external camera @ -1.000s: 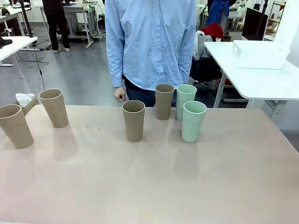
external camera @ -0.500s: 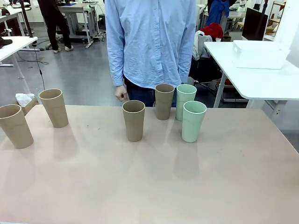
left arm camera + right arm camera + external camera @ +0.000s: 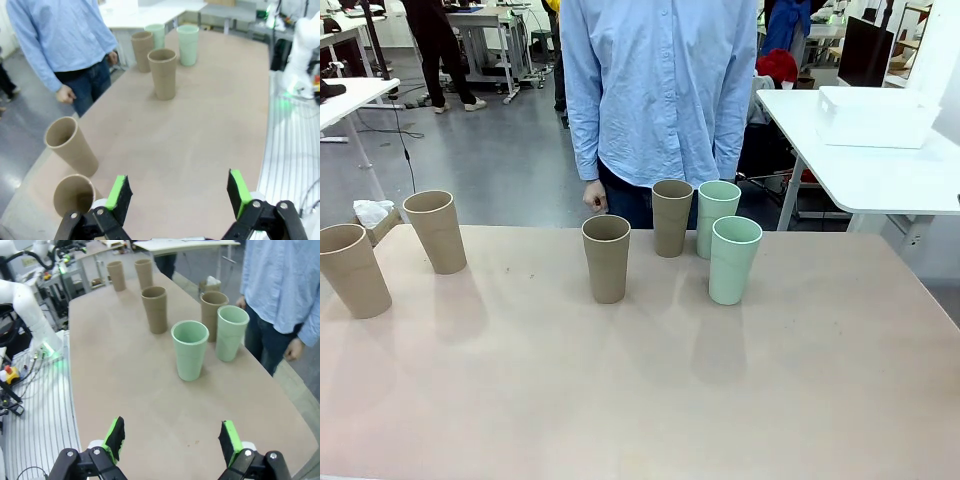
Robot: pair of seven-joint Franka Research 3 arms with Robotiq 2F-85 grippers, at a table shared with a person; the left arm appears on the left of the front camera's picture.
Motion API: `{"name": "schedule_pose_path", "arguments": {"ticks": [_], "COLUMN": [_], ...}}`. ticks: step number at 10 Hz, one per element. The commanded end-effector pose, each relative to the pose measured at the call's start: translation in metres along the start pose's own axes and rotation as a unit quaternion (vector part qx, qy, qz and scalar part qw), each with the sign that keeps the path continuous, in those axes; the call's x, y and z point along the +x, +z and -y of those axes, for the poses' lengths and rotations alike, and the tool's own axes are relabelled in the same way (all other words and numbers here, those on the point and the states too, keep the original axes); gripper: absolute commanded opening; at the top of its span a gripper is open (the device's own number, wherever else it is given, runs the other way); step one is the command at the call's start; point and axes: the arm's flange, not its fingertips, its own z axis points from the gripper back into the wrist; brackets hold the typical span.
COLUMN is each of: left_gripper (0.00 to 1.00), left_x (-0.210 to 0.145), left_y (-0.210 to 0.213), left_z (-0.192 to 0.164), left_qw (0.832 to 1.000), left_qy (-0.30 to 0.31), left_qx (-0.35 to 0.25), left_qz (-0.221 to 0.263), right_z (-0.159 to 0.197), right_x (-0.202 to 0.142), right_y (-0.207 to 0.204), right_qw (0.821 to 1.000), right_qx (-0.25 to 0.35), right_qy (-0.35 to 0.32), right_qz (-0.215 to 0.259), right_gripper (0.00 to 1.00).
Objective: Stack the cups and store them in the basket.
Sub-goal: Pick up two Reusable plastic cups , one in each hand.
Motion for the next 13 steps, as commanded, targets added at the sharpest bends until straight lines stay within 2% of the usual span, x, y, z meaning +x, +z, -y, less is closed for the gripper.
{"name": "schedule_pose_path", "arguments": {"ticks": [1,3,4,6,8,9,10,11,13], "left_gripper": [1.0,1.0,1.0,1.0,1.0,1.0,1.0,1.0,1.0], "left_x": [0.004,-0.011,-0.032,-0.072,-0.104,-0.113,-0.106,-0.115,-0.115], "left_y": [0.047,0.08,0.087,0.085,0.076,0.067,0.058,0.051,0.051], "left_z": [-0.023,-0.063,-0.093,-0.135,-0.153,-0.162,-0.148,-0.145,-0.145], "left_qw": [0.998,0.996,0.992,0.988,0.984,0.98,0.978,0.984,0.984], "left_qy": [-0.045,-0.069,-0.084,-0.094,-0.091,-0.078,-0.033,-0.081,-0.081], "left_qx": [-0.026,-0.026,-0.047,-0.074,-0.097,-0.101,-0.149,-0.091,-0.091], "left_qz": [0.032,0.055,0.076,0.098,0.12,0.155,0.144,0.126,0.126], "right_z": [0.03,0.055,0.064,0.069,0.078,0.084,0.072,0.072,0.072], "right_x": [0.026,0.029,0.018,-0.009,-0.03,-0.034,-0.029,-0.029,-0.029], "right_y": [-0.022,-0.058,-0.083,-0.125,-0.16,-0.171,-0.153,-0.153,-0.153], "right_qw": [0.997,0.993,0.988,0.985,0.985,0.985,0.985,0.985,0.985], "right_qx": [0.066,0.112,0.141,0.146,0.137,0.129,0.153,0.153,0.153], "right_qy": [0.025,0.037,0.041,0.055,0.076,0.08,0.053,0.053,0.053], "right_qz": [0.016,0.03,0.051,0.07,0.075,0.087,0.062,0.062,0.062], "right_gripper": [1.0,1.0,1.0,1.0,1.0,1.0,1.0,1.0,1.0]}}
